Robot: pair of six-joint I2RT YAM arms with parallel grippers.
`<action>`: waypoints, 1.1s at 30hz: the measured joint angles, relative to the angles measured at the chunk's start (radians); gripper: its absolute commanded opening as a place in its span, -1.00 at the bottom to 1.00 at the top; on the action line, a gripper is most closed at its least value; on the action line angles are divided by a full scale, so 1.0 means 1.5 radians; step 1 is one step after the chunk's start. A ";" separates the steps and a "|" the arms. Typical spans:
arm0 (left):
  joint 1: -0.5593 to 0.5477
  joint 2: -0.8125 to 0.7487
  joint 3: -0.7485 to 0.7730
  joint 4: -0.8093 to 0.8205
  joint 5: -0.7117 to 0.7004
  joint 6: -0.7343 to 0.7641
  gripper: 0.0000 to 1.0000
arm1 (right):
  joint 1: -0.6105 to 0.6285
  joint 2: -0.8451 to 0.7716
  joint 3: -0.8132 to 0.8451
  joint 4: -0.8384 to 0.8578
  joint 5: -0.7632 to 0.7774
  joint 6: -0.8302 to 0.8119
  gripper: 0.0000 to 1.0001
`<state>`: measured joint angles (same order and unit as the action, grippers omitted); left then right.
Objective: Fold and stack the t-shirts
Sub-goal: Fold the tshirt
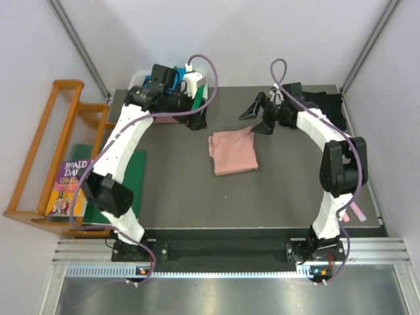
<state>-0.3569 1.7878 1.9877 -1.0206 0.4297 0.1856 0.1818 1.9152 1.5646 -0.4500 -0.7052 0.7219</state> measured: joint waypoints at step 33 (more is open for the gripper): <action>-0.002 -0.203 -0.380 0.092 -0.178 0.048 0.97 | 0.104 0.076 -0.155 0.091 -0.070 0.043 0.86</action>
<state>-0.3595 1.4830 1.4170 -0.8822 0.1623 0.2573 0.3374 2.0293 1.3327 -0.3134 -0.8104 0.7872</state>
